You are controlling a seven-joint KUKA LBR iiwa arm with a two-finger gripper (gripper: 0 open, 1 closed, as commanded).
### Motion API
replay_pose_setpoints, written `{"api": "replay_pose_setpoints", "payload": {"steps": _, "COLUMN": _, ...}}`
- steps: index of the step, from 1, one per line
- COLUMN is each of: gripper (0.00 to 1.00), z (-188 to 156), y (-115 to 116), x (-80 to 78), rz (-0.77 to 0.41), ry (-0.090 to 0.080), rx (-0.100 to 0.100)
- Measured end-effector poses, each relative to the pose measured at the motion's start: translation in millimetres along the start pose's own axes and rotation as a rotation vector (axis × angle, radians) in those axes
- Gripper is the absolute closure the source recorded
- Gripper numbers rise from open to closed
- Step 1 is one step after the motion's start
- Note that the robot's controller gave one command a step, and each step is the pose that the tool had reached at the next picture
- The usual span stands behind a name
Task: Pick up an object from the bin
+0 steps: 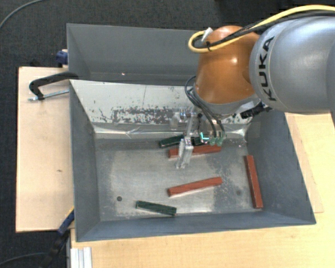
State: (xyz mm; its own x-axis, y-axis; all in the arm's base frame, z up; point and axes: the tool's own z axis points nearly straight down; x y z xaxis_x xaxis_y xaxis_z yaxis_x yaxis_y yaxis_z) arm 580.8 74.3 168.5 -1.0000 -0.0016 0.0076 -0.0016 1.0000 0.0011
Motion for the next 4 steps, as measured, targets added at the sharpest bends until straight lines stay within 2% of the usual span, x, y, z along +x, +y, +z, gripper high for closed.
{"api": "replay_pose_setpoints", "payload": {"steps": 1, "gripper": 0.00, "z": 97.3, "y": -42.8, "x": 42.5, "rz": -0.181, "ry": -0.015, "rx": -0.001}}
{"api": "replay_pose_setpoints", "payload": {"steps": 2, "gripper": 0.00, "z": 98.4, "y": -117.5, "x": 85.7, "rz": -0.217, "ry": -0.004, "rx": 0.004}}
{"api": "replay_pose_setpoints", "payload": {"steps": 3, "gripper": 1.00, "z": 98.3, "y": -112.8, "x": 84.1, "rz": -0.223, "ry": -0.007, "rx": 0.001}}
{"api": "replay_pose_setpoints", "payload": {"steps": 4, "gripper": 1.00, "z": 98.5, "y": -109.6, "x": 84.7, "rz": -0.345, "ry": -0.007, "rx": 0.002}}
